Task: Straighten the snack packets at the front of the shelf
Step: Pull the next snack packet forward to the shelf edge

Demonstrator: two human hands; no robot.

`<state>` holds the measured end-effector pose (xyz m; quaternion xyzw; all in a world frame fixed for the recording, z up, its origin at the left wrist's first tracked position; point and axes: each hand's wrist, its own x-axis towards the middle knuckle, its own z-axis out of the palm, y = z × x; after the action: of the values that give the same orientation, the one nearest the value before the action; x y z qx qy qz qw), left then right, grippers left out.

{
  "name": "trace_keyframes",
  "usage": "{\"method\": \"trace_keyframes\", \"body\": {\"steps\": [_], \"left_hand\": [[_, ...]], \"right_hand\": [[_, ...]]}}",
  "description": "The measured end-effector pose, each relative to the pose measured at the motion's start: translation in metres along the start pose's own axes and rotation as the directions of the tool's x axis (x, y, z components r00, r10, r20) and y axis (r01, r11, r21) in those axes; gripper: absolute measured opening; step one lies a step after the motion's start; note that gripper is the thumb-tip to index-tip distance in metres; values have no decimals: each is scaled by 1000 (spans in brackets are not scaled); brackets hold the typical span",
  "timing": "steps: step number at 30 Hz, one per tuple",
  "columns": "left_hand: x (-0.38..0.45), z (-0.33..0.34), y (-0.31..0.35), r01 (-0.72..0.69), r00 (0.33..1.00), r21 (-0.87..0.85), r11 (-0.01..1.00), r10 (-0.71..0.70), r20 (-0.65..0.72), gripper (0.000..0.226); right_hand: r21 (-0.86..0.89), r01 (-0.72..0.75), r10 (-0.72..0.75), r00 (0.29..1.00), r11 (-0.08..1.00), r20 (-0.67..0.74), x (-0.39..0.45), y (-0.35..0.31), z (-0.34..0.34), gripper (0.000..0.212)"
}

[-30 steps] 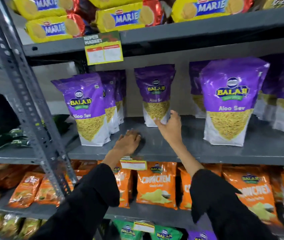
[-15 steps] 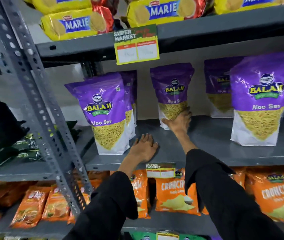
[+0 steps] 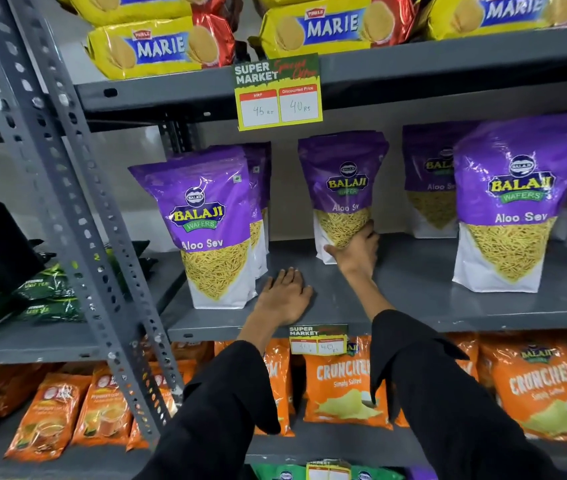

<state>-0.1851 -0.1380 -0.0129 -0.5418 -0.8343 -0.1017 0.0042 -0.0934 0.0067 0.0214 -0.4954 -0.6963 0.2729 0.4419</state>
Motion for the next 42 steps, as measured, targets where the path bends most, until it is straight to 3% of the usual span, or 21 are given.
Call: {"method": "trace_keyframes", "body": {"steps": [19,42], "left_hand": [[-8,-6,5,32,998,38,999,-34,50,64],[-13,-9,9,39,999,40,998,-40,27,63]], "right_hand": [[27,123,-123,992,992,-14,-77,22,-57,124],[-2,128,-128,991,992,-33,-102,23,-79,123]]}}
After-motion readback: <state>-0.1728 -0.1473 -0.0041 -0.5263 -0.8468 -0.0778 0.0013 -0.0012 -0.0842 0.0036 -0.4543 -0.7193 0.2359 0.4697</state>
